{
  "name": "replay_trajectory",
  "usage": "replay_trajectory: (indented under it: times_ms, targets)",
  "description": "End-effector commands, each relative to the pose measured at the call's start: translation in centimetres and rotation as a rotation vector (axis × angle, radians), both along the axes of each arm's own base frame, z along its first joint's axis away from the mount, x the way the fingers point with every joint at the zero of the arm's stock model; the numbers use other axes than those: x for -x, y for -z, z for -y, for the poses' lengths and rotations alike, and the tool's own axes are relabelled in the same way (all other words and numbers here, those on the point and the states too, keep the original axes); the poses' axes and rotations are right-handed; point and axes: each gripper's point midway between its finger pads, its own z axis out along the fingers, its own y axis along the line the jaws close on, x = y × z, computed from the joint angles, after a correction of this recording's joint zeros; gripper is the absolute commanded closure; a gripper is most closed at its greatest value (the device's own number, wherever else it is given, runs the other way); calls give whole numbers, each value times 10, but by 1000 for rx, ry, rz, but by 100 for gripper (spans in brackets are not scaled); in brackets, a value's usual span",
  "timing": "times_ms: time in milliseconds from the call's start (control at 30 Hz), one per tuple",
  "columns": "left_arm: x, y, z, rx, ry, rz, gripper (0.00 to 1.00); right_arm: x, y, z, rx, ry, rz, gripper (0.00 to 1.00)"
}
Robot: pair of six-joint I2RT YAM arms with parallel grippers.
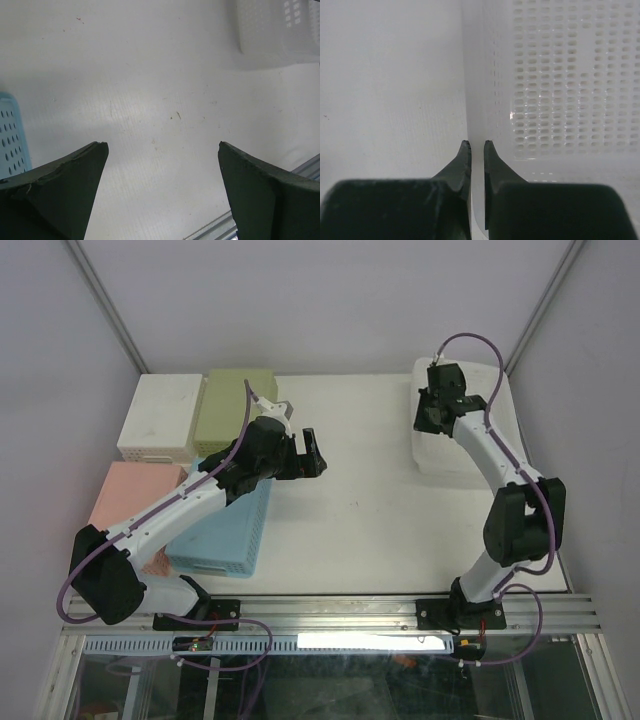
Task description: Turn the large container upside down
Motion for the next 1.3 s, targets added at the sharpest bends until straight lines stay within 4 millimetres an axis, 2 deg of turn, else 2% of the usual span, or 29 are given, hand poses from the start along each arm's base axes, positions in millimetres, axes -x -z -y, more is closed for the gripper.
replay_trajectory:
  times_ms: [0,167,433,700,833,933,1033,1067,1133,1167,1200,1267]
  targets:
    - [-6,-22,10,53,20,62,1,6,-72,8,-26,19,193,100]
    - [-5,-22,12,60,26,60,1,20,-107,10,-48,17,273,100]
    - [-4,-22,15,69,36,53,1,40,-147,9,-91,2,372,100]
    - [-4,-22,15,72,39,55,1,71,-224,6,-185,-23,565,100]
    - [-5,-23,16,74,39,57,1,85,-251,1,-226,-57,630,100]
    - [-5,-24,16,74,39,59,1,86,-251,0,-212,-75,615,100]
    - [-4,-24,16,75,40,60,1,76,-233,1,-175,-75,549,100]
    - [-4,-24,16,74,41,60,1,72,-225,1,-162,-79,521,93]
    - [-4,-24,16,76,42,60,1,61,-208,-1,-139,-91,459,63]
    - [-4,-25,16,76,43,60,1,56,-200,-3,-130,-99,429,52]
    - [-4,-25,16,78,44,60,1,49,-192,-5,-124,-108,398,43]
    - [-4,-26,16,80,44,61,1,38,-176,-7,-106,-110,349,36]
